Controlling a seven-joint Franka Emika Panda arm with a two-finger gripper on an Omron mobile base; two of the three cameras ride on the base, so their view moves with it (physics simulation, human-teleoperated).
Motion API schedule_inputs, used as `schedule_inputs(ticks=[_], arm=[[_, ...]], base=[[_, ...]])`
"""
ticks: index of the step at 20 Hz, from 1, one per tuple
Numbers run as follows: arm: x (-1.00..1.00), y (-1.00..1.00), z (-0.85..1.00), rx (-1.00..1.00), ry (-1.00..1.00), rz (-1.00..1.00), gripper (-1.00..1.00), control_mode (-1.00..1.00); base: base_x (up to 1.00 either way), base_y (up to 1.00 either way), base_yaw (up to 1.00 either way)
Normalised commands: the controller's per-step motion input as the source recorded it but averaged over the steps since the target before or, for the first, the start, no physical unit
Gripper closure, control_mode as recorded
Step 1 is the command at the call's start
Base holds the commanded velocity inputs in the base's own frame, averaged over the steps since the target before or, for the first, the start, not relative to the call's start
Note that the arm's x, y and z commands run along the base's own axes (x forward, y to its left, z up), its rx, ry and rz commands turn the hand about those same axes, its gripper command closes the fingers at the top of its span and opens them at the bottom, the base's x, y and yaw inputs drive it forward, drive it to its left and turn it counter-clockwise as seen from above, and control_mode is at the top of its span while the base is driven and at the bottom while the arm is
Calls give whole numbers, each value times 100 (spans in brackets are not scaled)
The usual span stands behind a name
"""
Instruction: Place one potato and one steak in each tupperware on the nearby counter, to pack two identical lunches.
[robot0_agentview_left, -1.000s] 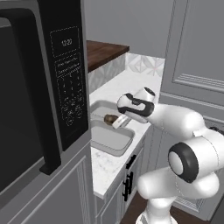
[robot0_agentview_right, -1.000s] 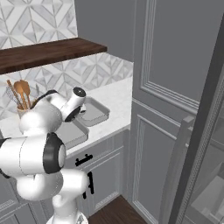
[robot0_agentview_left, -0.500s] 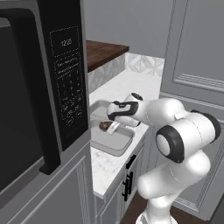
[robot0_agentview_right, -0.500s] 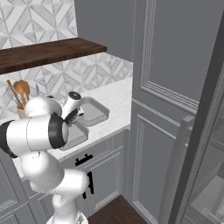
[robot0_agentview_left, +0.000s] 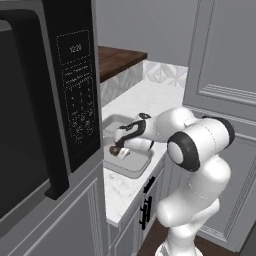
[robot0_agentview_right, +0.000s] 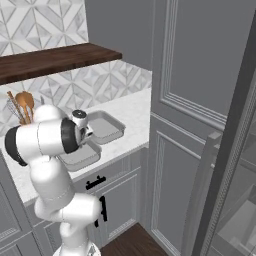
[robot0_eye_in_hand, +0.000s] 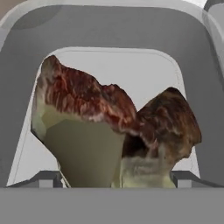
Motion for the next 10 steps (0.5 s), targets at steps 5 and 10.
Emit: schedule_inputs(ticks=[5, 10], arm=[[7, 12, 17, -5, -9, 2, -100, -100], [0, 0, 10, -4, -10, 2, -100, -100]], base=[[0, 0, 0], [0, 0, 0]])
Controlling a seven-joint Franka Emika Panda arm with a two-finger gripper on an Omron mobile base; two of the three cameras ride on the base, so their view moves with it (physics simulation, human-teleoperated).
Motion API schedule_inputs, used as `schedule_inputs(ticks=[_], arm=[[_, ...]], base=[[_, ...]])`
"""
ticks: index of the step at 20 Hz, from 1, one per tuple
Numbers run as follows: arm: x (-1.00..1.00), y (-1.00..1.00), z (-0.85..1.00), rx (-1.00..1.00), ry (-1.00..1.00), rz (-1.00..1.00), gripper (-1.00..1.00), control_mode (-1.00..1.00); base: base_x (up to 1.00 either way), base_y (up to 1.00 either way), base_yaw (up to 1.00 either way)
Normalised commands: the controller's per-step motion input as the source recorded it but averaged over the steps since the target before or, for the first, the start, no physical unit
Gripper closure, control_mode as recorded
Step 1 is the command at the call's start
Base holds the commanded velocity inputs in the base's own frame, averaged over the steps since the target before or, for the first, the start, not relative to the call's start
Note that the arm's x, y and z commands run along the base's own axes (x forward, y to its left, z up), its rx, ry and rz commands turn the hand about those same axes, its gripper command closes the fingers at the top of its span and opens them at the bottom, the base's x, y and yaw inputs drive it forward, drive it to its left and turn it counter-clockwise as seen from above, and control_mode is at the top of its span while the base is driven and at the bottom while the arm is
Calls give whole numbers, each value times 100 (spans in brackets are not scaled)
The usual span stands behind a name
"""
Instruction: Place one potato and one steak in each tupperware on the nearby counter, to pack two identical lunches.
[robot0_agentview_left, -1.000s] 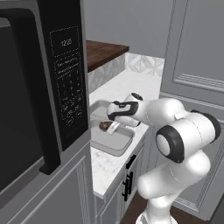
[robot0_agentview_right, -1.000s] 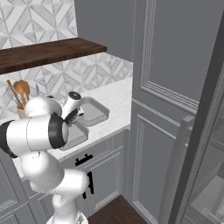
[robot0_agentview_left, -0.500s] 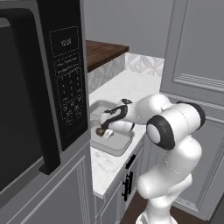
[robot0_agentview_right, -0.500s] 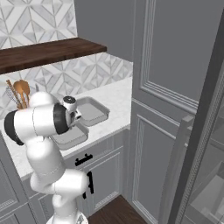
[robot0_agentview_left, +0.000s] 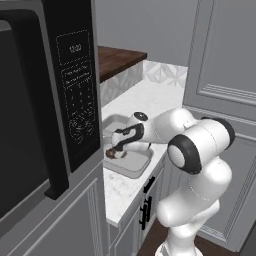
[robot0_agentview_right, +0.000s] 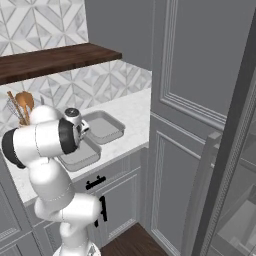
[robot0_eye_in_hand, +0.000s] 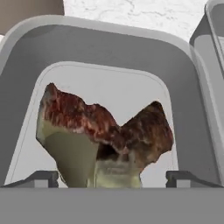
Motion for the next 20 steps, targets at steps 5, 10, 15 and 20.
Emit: schedule_inputs(ticks=[5, 10, 15, 20], arm=[[-10, -2, 14, -1, -8, 1, -100, -100], [-93, -54, 91, 2, -16, 0, -100, -100], [-90, -67, 100, 9, -6, -4, -100, -100], [-67, -35, 100, 6, 0, -25, -100, -100]], base=[[0, 0, 0], [0, 0, 0], [0, 0, 0], [0, 0, 0]])
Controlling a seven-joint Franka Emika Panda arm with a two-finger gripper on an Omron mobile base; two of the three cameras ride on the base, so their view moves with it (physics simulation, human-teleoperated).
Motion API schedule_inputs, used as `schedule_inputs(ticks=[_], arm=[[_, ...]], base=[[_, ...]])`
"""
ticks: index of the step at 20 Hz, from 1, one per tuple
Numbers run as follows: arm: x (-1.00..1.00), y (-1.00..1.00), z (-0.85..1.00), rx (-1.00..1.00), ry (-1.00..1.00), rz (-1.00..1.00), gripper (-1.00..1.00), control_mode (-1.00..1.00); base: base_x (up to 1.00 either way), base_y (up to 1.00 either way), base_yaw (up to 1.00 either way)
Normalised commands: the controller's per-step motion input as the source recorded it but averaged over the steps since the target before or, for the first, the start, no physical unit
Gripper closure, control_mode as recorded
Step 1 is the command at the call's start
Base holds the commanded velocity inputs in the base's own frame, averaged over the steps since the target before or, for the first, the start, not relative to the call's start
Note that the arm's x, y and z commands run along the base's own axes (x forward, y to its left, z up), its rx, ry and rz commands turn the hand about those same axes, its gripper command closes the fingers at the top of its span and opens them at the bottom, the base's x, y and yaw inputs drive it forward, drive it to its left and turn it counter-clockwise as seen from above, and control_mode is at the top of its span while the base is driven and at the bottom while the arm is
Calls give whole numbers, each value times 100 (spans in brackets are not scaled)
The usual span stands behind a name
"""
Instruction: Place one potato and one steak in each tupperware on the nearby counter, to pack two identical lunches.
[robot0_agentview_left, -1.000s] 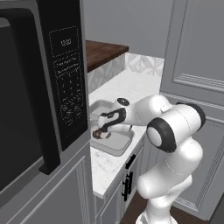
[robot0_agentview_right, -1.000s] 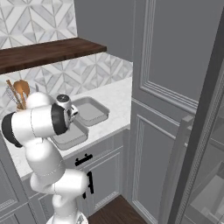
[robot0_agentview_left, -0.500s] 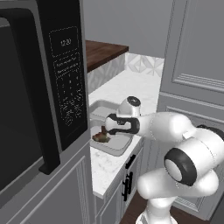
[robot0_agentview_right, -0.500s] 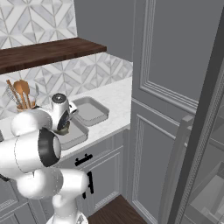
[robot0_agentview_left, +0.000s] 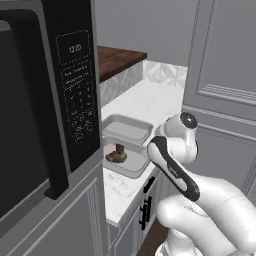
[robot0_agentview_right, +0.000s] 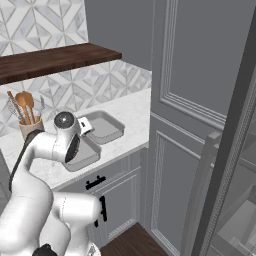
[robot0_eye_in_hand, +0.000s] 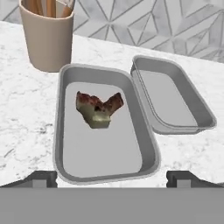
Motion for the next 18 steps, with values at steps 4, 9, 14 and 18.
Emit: schedule_inputs(ticks=[4, 9, 14, 18], arm=[[-42, -30, 100, 3, 0, -47, -100, -100], [-49, -48, 87, 2, 0, -32, -100, -100], [-82, -65, 3, 0, -9, -13, -100, -100], [-100, -17, 11, 0, -29, -4, -100, -100]], base=[[0, 0, 0], [0, 0, 0], [0, 0, 0], [0, 0, 0]])
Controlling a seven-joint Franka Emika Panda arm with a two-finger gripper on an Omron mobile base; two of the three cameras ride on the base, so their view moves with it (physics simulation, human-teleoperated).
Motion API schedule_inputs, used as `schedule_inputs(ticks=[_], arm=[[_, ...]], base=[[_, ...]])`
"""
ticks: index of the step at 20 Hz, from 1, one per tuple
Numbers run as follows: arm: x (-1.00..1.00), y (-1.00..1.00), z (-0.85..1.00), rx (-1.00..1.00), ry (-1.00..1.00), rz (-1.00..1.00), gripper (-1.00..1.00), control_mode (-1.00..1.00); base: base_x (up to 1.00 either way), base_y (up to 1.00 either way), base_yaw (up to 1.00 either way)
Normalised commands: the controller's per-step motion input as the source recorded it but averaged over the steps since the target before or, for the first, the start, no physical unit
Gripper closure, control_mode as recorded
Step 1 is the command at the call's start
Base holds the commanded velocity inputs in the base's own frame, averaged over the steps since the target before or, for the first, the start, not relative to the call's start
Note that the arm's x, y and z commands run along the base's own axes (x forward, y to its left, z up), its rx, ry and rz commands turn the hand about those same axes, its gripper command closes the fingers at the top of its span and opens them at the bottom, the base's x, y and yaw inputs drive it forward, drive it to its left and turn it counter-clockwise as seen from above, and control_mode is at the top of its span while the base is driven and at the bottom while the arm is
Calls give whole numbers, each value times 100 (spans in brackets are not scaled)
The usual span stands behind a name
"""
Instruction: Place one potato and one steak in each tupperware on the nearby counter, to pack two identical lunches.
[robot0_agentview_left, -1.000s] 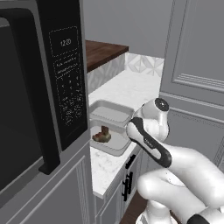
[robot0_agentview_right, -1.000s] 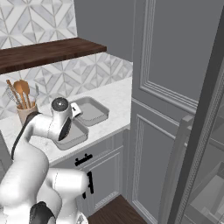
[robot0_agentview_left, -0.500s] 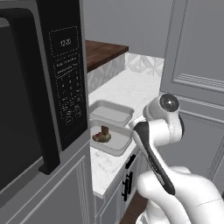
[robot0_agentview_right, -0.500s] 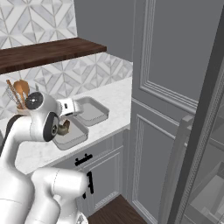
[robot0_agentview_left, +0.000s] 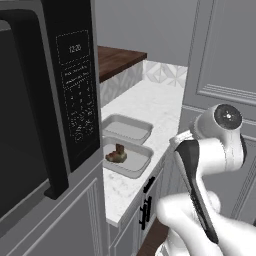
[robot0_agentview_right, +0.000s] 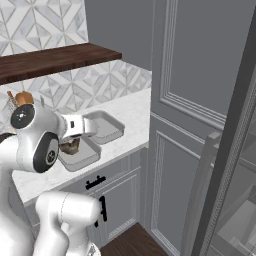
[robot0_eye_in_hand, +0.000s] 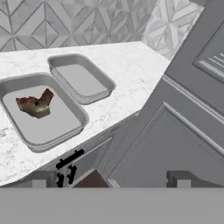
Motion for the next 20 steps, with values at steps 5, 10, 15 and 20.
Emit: schedule_inputs(ticks=[5, 10, 15, 20], arm=[[-60, 0, 13, 0, -22, 2, -100, 100], [0, 0, 0, 0, 0, 0, -100, 100], [0, 0, 0, 0, 0, 0, -100, 100], [0, 0, 0, 0, 0, 0, -100, 100]], base=[[-40, 0, 3], [-100, -62, -3], [-100, -88, -25], [-96, -34, -35]])
